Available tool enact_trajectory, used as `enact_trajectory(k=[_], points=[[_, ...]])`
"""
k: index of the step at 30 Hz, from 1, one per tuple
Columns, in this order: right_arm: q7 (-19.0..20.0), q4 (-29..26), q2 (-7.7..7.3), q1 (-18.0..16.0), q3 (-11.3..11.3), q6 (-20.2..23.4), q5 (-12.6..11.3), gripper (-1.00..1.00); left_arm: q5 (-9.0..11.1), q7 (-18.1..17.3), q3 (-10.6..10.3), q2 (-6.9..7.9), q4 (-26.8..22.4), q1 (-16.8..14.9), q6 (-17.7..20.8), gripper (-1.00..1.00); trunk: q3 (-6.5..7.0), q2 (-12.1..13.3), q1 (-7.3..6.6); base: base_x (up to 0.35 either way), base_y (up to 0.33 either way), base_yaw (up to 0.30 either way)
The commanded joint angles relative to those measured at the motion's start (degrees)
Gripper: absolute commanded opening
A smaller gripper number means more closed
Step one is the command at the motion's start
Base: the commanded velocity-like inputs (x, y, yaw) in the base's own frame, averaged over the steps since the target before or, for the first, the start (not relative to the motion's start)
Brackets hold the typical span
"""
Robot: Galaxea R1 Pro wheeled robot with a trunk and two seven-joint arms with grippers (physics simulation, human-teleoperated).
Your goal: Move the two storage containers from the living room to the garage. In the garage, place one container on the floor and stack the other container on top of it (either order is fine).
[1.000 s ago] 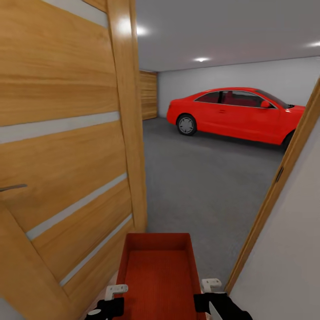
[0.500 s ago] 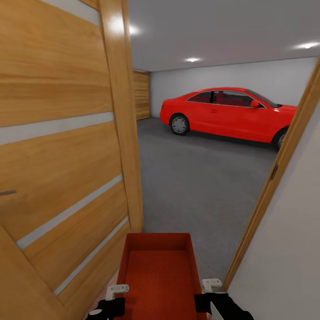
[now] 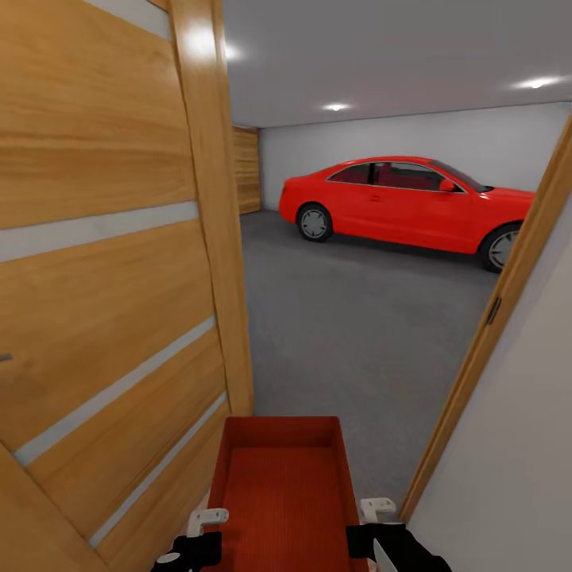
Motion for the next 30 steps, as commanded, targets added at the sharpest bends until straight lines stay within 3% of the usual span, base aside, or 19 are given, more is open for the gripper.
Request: enact_trajectory(k=[1,16,30], points=[[0.8,-0.2,-1.96,0.0,1.9,0.3,-0.7,-1.00,-0.3,-1.2,-0.2,0.04,0.2,-0.1,-0.1,-1.00,-0.05,0.0,0.00,0.036,0.026,-0.031],[0.8,-0.2,-1.94,0.0,1.9,0.3,-0.7,-1.00,-0.3,-1.2,-0.2,0.04,0.2,-0.1,-0.1,-1.00,0.32,0.0,0.00,0.059,0.061,-0.169],[0.8,-0.2,-1.95,0.0,1.9,0.3,-0.7,-1.00,-0.4,-1.2,-0.2,0.04,0.2,-0.1,-0.1,-1.00,0.60,0.0,0.00,0.087,0.031,-0.024]])
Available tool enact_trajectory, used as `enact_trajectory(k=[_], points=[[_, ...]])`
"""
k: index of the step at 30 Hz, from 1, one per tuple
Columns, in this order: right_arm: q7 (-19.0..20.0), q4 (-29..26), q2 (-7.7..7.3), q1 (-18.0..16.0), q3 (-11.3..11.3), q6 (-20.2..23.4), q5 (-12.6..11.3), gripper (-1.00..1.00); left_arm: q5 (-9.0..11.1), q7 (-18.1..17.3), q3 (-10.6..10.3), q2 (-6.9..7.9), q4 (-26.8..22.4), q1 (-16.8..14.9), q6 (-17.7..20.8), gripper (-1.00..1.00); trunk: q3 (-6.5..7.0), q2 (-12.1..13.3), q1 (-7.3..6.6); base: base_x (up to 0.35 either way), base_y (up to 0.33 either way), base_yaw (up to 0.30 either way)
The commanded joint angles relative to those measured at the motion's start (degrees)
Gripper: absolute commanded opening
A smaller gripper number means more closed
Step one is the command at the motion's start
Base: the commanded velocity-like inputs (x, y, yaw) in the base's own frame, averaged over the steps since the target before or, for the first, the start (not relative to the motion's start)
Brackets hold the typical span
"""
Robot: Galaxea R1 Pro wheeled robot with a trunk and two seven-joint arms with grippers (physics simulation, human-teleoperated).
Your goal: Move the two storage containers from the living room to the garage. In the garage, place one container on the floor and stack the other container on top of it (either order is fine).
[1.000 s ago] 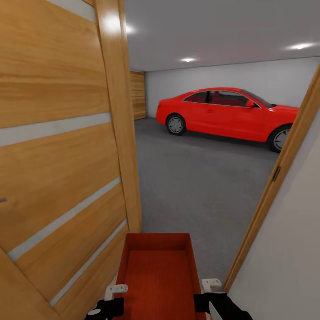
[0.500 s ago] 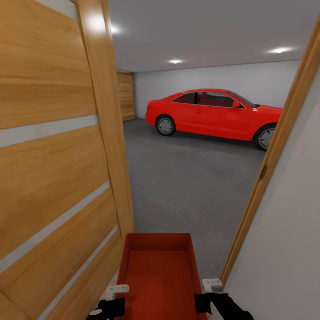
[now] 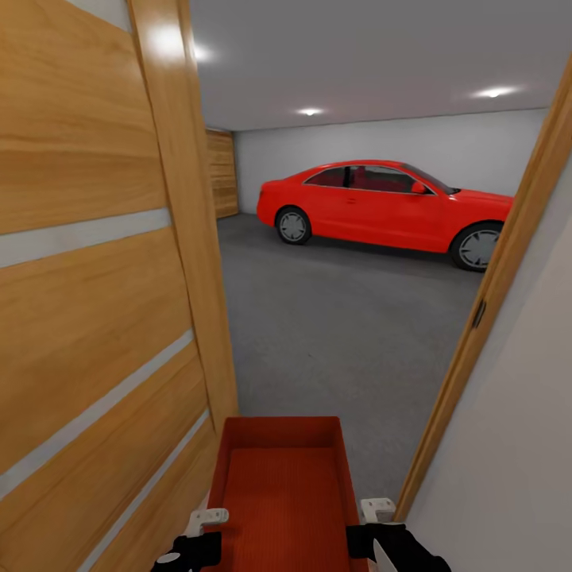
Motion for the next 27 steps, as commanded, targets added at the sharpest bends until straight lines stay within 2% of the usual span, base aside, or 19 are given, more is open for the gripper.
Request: enact_trajectory(k=[1,8,20,27], points=[[0.9,-0.2,-1.95,0.0,1.9,0.3,-0.6,-1.00,-0.3,-1.2,-0.3,0.04,0.2,-0.1,-0.2,-1.00,0.00,0.0,0.01,0.072,0.001,-0.041],[0.9,-0.2,-1.96,0.0,1.9,0.4,-0.6,-1.00,-0.4,-1.2,-0.3,0.04,0.2,-0.1,-0.1,-1.00,0.18,0.0,0.01,0.085,0.018,-0.036],[0.9,-0.2,-1.96,0.0,1.9,0.4,-0.6,-1.00,-0.4,-1.2,-0.3,0.04,0.2,-0.1,-0.2,-1.00,0.50,0.0,0.01,0.101,0.047,-0.218],[0.9,-0.2,-1.96,0.0,1.9,0.4,-0.6,-1.00,-0.4,-1.2,-0.3,0.04,0.2,-0.1,-0.2,-1.00,0.55,0.0,0.01,0.019,0.015,-0.071]])
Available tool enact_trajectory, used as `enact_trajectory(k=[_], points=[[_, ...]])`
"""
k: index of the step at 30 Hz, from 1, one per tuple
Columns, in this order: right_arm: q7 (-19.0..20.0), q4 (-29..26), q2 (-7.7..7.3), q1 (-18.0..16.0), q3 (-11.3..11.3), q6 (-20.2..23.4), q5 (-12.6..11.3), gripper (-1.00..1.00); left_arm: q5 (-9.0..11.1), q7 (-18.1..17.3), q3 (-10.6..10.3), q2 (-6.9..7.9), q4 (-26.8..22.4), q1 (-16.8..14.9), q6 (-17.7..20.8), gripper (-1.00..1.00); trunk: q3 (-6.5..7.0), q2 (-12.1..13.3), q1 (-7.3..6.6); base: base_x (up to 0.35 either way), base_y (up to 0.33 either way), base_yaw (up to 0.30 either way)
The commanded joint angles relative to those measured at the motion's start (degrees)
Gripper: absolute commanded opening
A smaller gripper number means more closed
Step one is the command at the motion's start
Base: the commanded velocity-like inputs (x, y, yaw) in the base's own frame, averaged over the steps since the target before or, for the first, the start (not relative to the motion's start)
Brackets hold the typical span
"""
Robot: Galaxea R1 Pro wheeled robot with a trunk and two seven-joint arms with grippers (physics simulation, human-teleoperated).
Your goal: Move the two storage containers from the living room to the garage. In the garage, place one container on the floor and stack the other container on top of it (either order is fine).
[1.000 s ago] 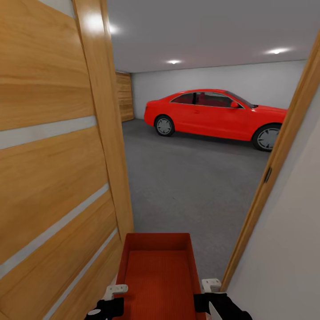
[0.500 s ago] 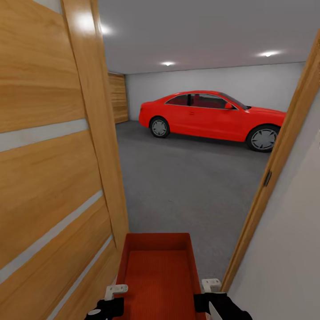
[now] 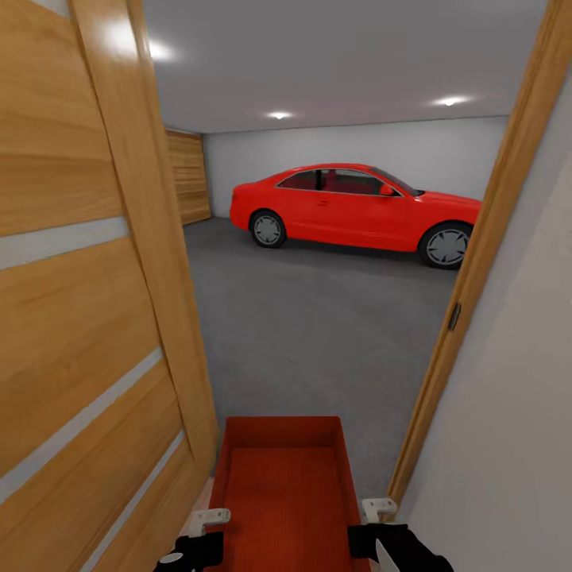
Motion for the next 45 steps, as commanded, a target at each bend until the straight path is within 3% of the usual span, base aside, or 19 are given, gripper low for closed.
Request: enact_trajectory(k=[1,45], points=[[0.2,-0.2,-1.47,0.0,1.9,0.4,-0.8,-1.00,-0.3,-1.9,-0.2,0.57,0.2,-0.1,-0.1,-1.00,-0.05,0.0,0.00,0.109,0.104,-0.022],[0.3,-0.2,-1.47,0.0,1.9,0.4,-0.8,-1.00,-0.3,-1.8,-0.3,0.57,0.2,-0.1,-0.3,-1.00,-0.05,0.0,0.00,0.143,0.074,-0.115]])
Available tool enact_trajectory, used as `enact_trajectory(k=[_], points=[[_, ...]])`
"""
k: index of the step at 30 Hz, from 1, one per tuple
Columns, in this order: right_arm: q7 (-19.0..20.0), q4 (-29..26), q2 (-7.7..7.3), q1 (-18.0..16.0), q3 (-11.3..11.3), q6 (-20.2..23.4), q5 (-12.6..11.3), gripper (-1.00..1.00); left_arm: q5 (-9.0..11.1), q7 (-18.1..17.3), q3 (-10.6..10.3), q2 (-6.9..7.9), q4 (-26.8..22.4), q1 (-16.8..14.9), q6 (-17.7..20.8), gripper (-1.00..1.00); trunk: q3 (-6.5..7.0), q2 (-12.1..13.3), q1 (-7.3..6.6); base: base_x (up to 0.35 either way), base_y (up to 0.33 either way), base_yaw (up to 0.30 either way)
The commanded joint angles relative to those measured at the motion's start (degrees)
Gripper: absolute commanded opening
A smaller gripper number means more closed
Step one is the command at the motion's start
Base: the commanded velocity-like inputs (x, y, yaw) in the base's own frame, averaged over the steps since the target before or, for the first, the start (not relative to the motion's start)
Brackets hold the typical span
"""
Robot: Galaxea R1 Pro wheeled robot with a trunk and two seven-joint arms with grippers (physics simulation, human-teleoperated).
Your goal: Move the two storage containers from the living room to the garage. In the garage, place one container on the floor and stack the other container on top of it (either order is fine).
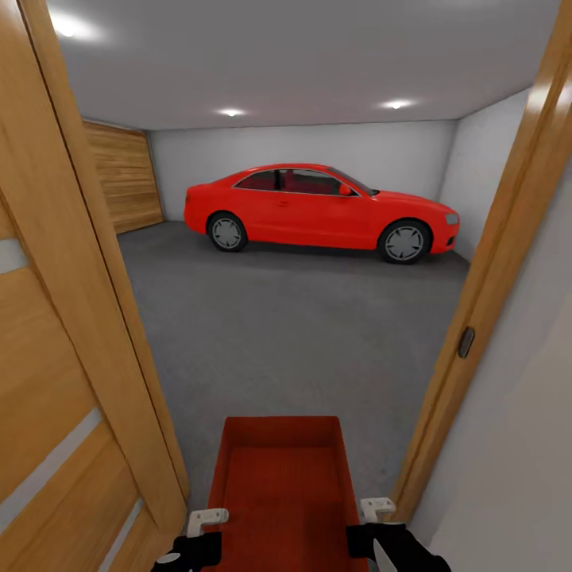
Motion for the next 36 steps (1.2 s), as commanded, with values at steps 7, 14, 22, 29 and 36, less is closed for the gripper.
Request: enact_trajectory(k=[7,14,22,29,36], points=[[0.8,-0.1,-1.94,0.0,1.9,0.3,-0.7,-1.00,-0.4,-1.1,-0.5,0.09,0.2,-0.1,-0.3,-1.00,-0.05,0.0,0.01,0.171,0.093,-0.069],[0.8,-0.1,-1.94,0.0,1.9,0.3,-0.7,-1.00,-0.4,-1.1,-0.5,0.09,0.2,-0.1,-0.4,-1.00,-0.05,0.0,0.01,0.043,0.019,-0.124],[0.9,-0.1,-1.91,0.0,1.9,0.3,-0.7,-1.00,-0.4,-1.1,-0.5,0.09,0.2,-0.1,-0.4,-1.00,-0.05,0.0,0.01,0.127,0.074,-0.062],[0.9,-0.1,-1.94,0.0,1.9,0.3,-0.7,-1.00,-0.4,-1.2,-0.5,0.09,0.2,-0.1,-0.4,-1.00,-0.05,0.0,0.01,0.037,0.019,-0.036],[0.9,-0.1,-1.94,0.0,1.9,0.3,-0.7,-1.00,-0.4,-1.2,-0.5,0.09,0.2,-0.1,-0.4,-1.00,-0.05,0.0,0.01,0.112,0.055,-0.112]])
